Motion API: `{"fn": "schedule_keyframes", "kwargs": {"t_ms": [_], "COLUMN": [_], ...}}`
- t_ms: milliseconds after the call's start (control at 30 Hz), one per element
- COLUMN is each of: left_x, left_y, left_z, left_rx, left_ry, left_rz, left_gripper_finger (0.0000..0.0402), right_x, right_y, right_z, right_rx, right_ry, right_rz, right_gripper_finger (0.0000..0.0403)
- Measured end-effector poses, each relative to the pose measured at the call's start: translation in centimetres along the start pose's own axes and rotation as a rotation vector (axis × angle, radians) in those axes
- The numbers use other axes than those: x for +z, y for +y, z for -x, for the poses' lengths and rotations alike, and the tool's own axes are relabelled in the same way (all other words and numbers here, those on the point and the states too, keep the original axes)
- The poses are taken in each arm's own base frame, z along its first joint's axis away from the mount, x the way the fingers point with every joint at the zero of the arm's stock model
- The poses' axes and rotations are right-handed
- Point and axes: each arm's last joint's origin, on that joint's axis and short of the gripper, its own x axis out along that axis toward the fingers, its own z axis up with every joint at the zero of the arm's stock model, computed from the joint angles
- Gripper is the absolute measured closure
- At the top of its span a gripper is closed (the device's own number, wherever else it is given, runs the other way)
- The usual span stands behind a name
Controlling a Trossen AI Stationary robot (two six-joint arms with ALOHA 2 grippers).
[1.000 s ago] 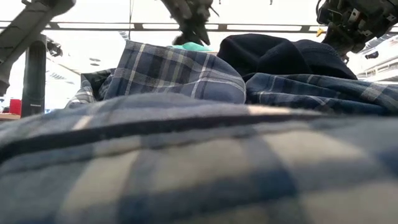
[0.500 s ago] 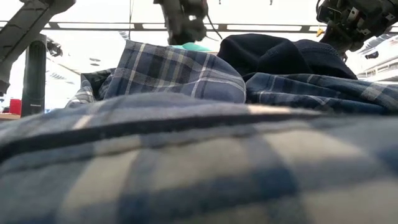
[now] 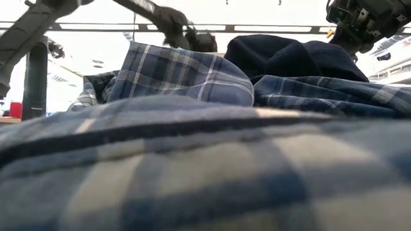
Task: Sort clothes
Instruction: Put the blue shorts into the white bin
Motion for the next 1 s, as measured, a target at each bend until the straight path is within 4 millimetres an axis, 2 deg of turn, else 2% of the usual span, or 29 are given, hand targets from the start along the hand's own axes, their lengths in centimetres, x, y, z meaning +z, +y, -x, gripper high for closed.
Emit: {"fn": "schedule_keyframes", "kwargs": {"t_ms": [33,167,400,567,700,867,1000], "left_x": [-0.1,0.4,0.0,-1.0,-1.1,-0.2,2.2], "left_y": [0.2,0.5,1.0,1.9,2.1,1.7,1.0], "left_z": [-0.3,1.3,-3.1,-8.1,-8.9,-7.5,-3.4], "left_rx": [0.019,0.031,0.073,0.201,0.273,0.272,0.271], "left_ry": [0.013,-0.056,0.068,0.200,0.216,0.158,0.000], "left_rz": [0.024,0.044,0.023,0.063,0.090,0.087,0.087], "left_gripper_finger": [0.0400,0.0401,0.0401,0.0401,0.0401,0.0401,0.0401], "right_x": [0.0,0.1,0.0,0.1,0.1,0.0,0.0], "right_y": [0.0,0.0,-0.1,-0.1,-0.1,-0.1,-0.1], "right_z": [0.0,0.0,0.0,0.0,0.0,0.0,0.0], "right_rx": [0.001,-0.002,-0.003,-0.002,-0.002,-0.002,-0.003], "right_ry": [0.000,-0.003,0.000,-0.002,-0.003,-0.001,0.000], "right_rz": [0.000,-0.005,0.001,0.004,0.004,0.013,0.016], "right_gripper_finger": [0.0400,0.0399,0.0399,0.0400,0.0397,0.0399,0.0400]}}
